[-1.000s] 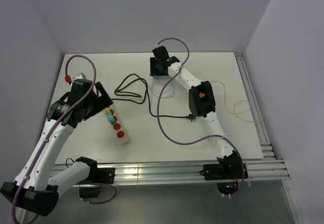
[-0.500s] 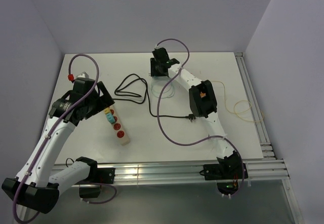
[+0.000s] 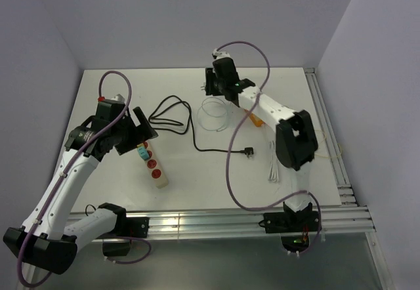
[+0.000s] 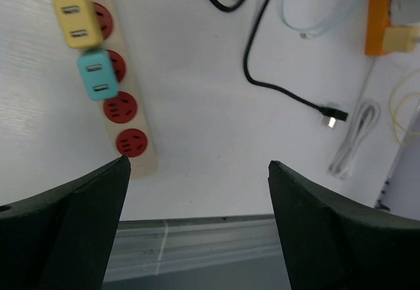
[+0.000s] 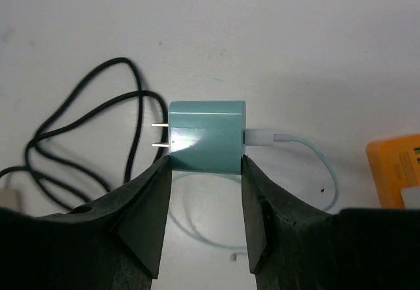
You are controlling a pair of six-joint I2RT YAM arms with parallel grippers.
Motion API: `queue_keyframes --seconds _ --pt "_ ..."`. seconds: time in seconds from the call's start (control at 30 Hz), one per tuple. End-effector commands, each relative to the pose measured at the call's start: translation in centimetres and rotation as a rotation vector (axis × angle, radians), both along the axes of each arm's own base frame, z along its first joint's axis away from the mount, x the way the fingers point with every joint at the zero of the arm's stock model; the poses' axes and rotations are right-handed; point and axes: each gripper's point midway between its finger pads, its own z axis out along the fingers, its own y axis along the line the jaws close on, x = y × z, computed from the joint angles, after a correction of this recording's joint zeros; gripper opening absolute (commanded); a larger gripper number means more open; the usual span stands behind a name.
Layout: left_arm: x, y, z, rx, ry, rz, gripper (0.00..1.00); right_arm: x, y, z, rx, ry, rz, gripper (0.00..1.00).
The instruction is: Insert the plug
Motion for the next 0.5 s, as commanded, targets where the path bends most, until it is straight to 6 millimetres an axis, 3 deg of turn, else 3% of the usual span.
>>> queue_keyframes --seconds 0.0,0.03,0.07,0.1,0.13,0.17,0.2,0.23,0.27,0.3,0.37,0.4,0.47 --pt "0.2 -3.6 2.9 -0.155 -0.049 -0.159 0.91 -3.4 -0.4 6.9 0.109 -0.133 0.028 0.00" --pt "0.5 -4.4 3.3 -0.186 -0.070 -0.190 0.88 -5.5 -0.4 9.5 0.159 -0.165 0.067 0.00" --pt "0.5 -5.2 3.5 -0.217 -0.070 -0.230 0.87 -6.7 -0.6 9.9 0.175 -0.177 0.082 0.00" --pt "0.5 -5.9 3.7 -0.246 -0.077 -0.263 0.87 -8.8 -1.0 7.8 0.166 -0.130 0.096 0.00" --pt "-0.1 -7.0 4.0 -0.303 -0.065 -0.324 0.87 -10.7 -1.4 9.9 0.196 -0.169 0.114 0.00" --pt "0.1 -7.7 4.0 -0.328 -0.066 -0.352 0.85 -13.1 -1.0 7.9 0.202 -0.129 0.165 0.00" --pt "0.1 -8.1 4.0 -0.347 -0.057 -0.374 0.85 -14.7 -0.8 7.9 0.214 -0.132 0.200 0.00" --pt "-0.5 -8.9 4.2 -0.388 -0.044 -0.422 0.84 -16.6 -1.0 9.8 0.251 -0.176 0.231 0.00" --pt "-0.4 -9.2 4.2 -0.396 -0.044 -0.443 0.83 -18.4 -0.2 10.2 0.281 -0.181 0.292 0.00" --pt "-0.5 -9.4 4.2 -0.410 -0.042 -0.459 0.83 -20.1 -0.2 8.7 0.285 -0.155 0.326 0.00" --pt "-1.0 -9.8 4.5 -0.432 -0.049 -0.498 0.84 -23.7 0.4 11.1 0.367 -0.214 0.458 0.00" --pt "-1.1 -10.0 4.9 -0.443 -0.063 -0.515 0.84 -25.2 0.3 9.9 0.365 -0.202 0.504 0.00" --pt "-2.4 -10.6 5.5 -0.492 -0.068 -0.588 0.86 -27.3 -0.1 11.2 0.397 -0.256 0.569 0.00"
